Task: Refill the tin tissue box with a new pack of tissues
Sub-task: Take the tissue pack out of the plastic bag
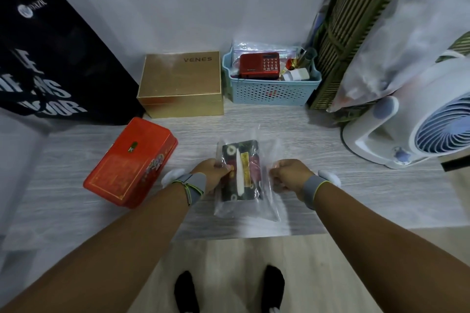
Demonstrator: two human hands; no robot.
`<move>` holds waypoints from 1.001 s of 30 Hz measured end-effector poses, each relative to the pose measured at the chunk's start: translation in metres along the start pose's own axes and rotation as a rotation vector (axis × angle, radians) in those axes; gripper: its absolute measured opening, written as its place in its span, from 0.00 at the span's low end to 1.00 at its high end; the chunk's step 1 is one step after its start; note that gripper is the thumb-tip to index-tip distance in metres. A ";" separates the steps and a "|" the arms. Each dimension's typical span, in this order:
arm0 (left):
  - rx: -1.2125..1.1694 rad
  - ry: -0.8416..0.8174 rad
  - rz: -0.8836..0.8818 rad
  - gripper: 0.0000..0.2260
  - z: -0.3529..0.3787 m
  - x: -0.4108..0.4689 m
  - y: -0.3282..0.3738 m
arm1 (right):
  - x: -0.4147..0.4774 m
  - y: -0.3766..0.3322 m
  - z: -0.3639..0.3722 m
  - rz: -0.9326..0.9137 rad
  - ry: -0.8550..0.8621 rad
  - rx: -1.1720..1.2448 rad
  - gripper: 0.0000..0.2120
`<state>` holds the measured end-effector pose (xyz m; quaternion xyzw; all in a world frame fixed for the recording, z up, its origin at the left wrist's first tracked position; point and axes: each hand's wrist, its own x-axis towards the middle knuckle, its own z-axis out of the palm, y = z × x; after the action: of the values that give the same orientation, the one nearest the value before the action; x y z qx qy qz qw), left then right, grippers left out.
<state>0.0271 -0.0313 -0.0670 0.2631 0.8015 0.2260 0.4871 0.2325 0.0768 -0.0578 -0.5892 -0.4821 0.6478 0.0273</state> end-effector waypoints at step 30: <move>-0.443 -0.128 0.160 0.11 -0.113 -0.125 0.100 | -0.163 -0.197 -0.005 -0.544 0.121 -0.085 0.08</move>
<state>-0.0058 -0.0478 0.1255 0.2262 0.6763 0.4171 0.5634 0.1816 0.0867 0.1922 -0.4764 -0.6469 0.5593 0.2042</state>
